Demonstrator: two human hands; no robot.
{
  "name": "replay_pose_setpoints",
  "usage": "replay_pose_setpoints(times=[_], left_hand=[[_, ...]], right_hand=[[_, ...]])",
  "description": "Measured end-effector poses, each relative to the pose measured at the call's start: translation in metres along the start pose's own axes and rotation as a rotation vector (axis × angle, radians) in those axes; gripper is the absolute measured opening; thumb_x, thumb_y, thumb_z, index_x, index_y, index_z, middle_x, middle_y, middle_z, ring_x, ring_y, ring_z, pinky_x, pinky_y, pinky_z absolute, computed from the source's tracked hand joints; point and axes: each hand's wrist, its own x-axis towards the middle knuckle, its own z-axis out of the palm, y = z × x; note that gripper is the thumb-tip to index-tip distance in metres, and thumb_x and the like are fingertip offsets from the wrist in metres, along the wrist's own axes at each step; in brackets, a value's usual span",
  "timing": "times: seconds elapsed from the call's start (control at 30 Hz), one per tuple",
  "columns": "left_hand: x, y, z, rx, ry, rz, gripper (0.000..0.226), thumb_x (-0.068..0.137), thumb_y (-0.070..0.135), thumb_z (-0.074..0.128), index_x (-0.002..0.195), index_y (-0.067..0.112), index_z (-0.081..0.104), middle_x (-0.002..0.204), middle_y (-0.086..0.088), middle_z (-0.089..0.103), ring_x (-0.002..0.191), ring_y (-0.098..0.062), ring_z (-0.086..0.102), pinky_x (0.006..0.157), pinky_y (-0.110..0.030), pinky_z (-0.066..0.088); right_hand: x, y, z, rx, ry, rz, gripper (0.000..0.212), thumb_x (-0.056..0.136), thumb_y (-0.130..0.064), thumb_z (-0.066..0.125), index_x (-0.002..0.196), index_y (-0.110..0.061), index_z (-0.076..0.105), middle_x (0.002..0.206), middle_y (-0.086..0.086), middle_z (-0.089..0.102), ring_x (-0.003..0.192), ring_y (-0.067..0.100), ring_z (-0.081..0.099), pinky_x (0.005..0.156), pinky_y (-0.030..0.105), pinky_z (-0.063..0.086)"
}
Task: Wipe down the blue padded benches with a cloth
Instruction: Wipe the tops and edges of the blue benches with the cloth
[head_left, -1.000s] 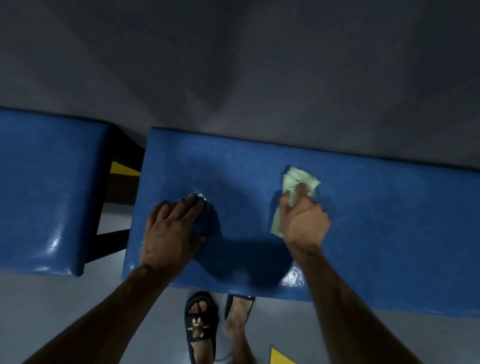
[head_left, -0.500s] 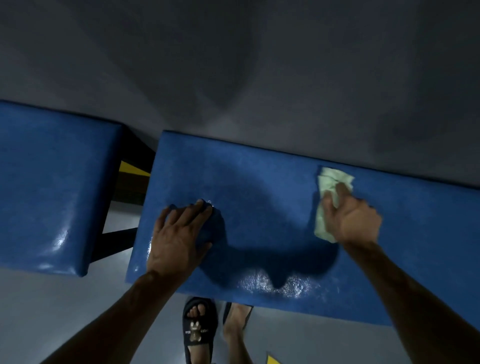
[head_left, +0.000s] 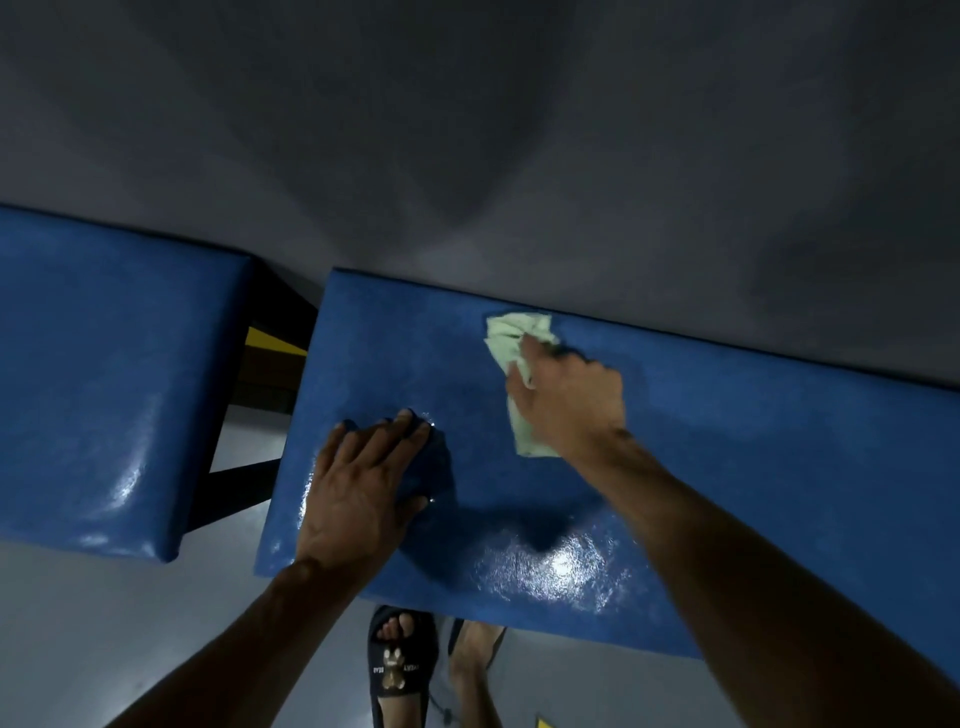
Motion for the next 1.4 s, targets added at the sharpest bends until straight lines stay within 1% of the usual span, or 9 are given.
replay_pose_setpoints(times=[0.17,0.3,0.6,0.8,0.87,0.93,1.13,1.3,1.4], left_hand=[[0.000,-0.002,0.000,-0.022,0.004,0.004,0.089,0.066,0.041,0.087,0.144,0.028,0.046,0.146,0.000,0.052,0.124,-0.025,0.051,0.115,-0.043,0.021],[-0.002,-0.002,0.000,-0.034,-0.017,-0.009,0.086,0.070,0.041,0.084,0.146,0.028,0.045,0.150,0.002,0.048,0.129,-0.025,0.049,0.117,-0.042,0.018],[-0.001,-0.003,0.003,-0.030,0.014,0.002,0.087,0.067,0.039,0.087,0.143,0.028,0.048,0.148,0.001,0.050,0.128,-0.023,0.045,0.116,-0.044,0.019],[-0.002,-0.003,0.003,-0.025,-0.016,-0.012,0.087,0.070,0.041,0.084,0.146,0.030,0.042,0.150,0.003,0.048,0.132,-0.023,0.047,0.117,-0.044,0.018],[-0.002,-0.003,0.002,-0.021,-0.021,-0.007,0.088,0.071,0.042,0.083,0.147,0.031,0.039,0.151,0.003,0.047,0.132,-0.024,0.050,0.117,-0.044,0.018],[-0.002,-0.003,0.002,-0.019,-0.018,-0.006,0.088,0.070,0.042,0.084,0.146,0.031,0.040,0.150,0.002,0.047,0.132,-0.025,0.051,0.117,-0.044,0.017],[-0.001,-0.003,0.001,-0.037,0.006,-0.004,0.090,0.067,0.041,0.086,0.145,0.031,0.041,0.149,0.003,0.050,0.129,-0.024,0.052,0.117,-0.044,0.017],[0.000,-0.001,0.000,-0.021,0.040,-0.016,0.088,0.062,0.041,0.089,0.140,0.029,0.051,0.145,0.004,0.054,0.125,-0.022,0.052,0.115,-0.043,0.017],[0.000,-0.002,0.000,-0.024,0.044,-0.018,0.088,0.061,0.042,0.089,0.139,0.029,0.052,0.144,0.005,0.054,0.121,-0.022,0.056,0.114,-0.044,0.021]], right_hand=[[-0.007,0.118,-0.010,-0.173,-0.079,0.243,0.052,0.092,-0.055,0.030,0.122,-0.022,0.058,0.093,0.019,0.069,0.079,0.041,0.066,0.072,0.041,0.048],[-0.024,0.153,-0.029,-0.175,-0.045,0.291,0.042,0.092,-0.043,0.050,0.125,-0.016,0.052,0.103,0.018,0.067,0.078,0.044,0.064,0.070,0.043,0.047],[0.007,0.062,-0.008,0.006,-0.068,0.494,0.026,0.097,-0.023,0.045,0.114,-0.013,0.061,0.103,0.018,0.068,0.090,0.041,0.065,0.076,0.039,0.048],[0.040,-0.023,-0.007,0.087,-0.079,0.295,0.014,0.084,-0.010,0.058,0.094,-0.009,0.068,0.083,0.012,0.070,0.069,0.035,0.067,0.058,0.033,0.047],[0.041,-0.013,-0.005,-0.042,-0.082,0.148,0.018,0.074,-0.012,0.063,0.091,-0.017,0.067,0.077,0.006,0.070,0.056,0.032,0.065,0.051,0.029,0.043],[0.035,0.016,-0.008,-0.099,-0.190,0.072,0.029,0.082,-0.023,0.050,0.107,-0.031,0.061,0.095,-0.001,0.070,0.072,0.030,0.068,0.063,0.034,0.050],[-0.015,0.114,-0.016,-0.073,0.052,0.310,0.046,0.087,-0.045,0.032,0.110,-0.021,0.065,0.080,0.020,0.068,0.068,0.042,0.064,0.066,0.041,0.050],[0.006,0.049,-0.004,0.069,0.009,0.452,0.031,0.091,-0.036,0.047,0.098,-0.014,0.067,0.084,0.020,0.069,0.076,0.041,0.065,0.067,0.037,0.046],[0.031,-0.017,0.001,0.106,-0.050,0.296,0.023,0.094,-0.029,0.049,0.100,-0.014,0.066,0.090,0.014,0.070,0.080,0.036,0.066,0.066,0.035,0.046]])
